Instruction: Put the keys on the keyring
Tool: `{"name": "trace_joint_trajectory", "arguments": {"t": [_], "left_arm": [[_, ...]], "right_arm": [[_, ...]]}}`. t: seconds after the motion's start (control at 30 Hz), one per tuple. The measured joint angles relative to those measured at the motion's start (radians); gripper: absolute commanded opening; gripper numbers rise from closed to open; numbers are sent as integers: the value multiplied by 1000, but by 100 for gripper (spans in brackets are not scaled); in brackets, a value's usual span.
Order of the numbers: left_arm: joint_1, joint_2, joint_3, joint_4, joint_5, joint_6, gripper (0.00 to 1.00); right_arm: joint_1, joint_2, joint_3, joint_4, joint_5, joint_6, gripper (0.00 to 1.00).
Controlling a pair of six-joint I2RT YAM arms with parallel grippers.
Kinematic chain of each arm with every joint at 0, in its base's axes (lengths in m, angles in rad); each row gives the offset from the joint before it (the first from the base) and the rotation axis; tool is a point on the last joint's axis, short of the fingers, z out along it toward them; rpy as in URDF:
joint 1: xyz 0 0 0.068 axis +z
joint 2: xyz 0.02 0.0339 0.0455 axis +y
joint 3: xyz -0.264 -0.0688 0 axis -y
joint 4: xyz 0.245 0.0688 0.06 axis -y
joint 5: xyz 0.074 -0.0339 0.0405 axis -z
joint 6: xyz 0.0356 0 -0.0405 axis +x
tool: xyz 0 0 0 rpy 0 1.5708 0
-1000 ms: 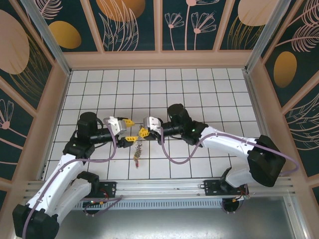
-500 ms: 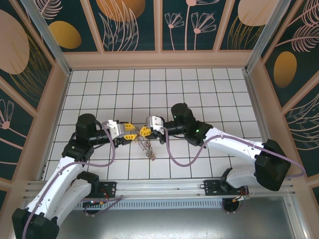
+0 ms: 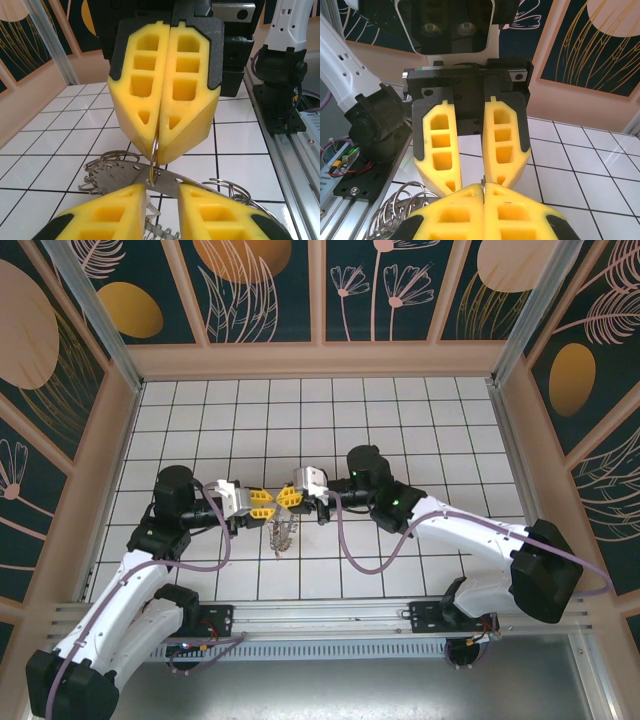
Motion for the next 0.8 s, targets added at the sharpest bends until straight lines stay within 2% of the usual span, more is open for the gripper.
{"name": "trace_joint_trajectory", "arguments": {"t": [0.33, 0.43, 0.53, 0.6, 0.67, 0.8], "left_arm": [[0, -5, 0, 56, 19, -33, 17], [1, -2, 0, 62, 24, -40, 12], [3, 2, 0, 63, 27, -43, 0], [3, 4, 0, 63, 29, -50, 0], [4, 6, 0, 58, 29, -48, 0], [1, 6, 2, 25, 21, -26, 0]], "right_arm": [[2, 14, 11, 0, -11, 13, 0], [2, 14, 11, 3, -12, 18, 0], [1, 14, 11, 2, -11, 19, 0], [1, 14, 11, -2, -11, 15, 0], [1, 13, 13, -15, -8, 5, 15], [0, 2, 31, -90, 17, -47, 30]]}}
